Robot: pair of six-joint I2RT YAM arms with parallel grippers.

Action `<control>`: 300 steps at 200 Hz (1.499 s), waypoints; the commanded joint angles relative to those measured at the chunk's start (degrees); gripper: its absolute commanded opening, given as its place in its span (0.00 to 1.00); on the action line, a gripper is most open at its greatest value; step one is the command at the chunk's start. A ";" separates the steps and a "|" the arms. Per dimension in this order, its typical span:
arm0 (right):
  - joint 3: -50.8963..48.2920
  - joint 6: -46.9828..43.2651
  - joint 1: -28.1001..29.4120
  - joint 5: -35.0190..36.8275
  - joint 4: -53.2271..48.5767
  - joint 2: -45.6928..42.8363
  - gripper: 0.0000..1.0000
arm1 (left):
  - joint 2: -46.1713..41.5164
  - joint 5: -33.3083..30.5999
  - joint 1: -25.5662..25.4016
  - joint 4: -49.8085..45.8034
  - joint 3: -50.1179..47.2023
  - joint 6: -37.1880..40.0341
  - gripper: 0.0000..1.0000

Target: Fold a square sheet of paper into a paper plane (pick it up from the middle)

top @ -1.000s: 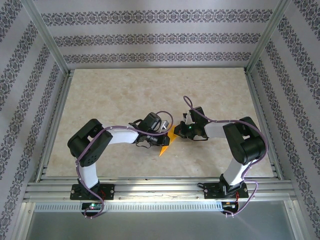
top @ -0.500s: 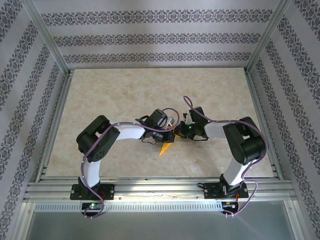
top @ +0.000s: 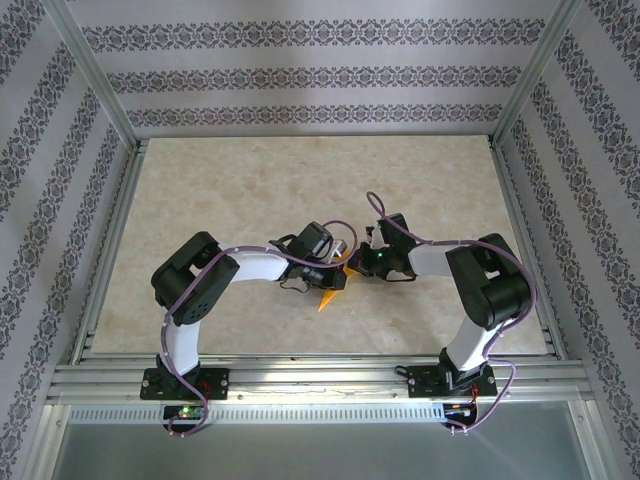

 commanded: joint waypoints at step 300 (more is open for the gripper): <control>-2.53 -2.04 -1.50 6.11 -7.77 2.29 0.00 | -17.44 4.02 -1.25 2.94 -24.57 -5.94 0.08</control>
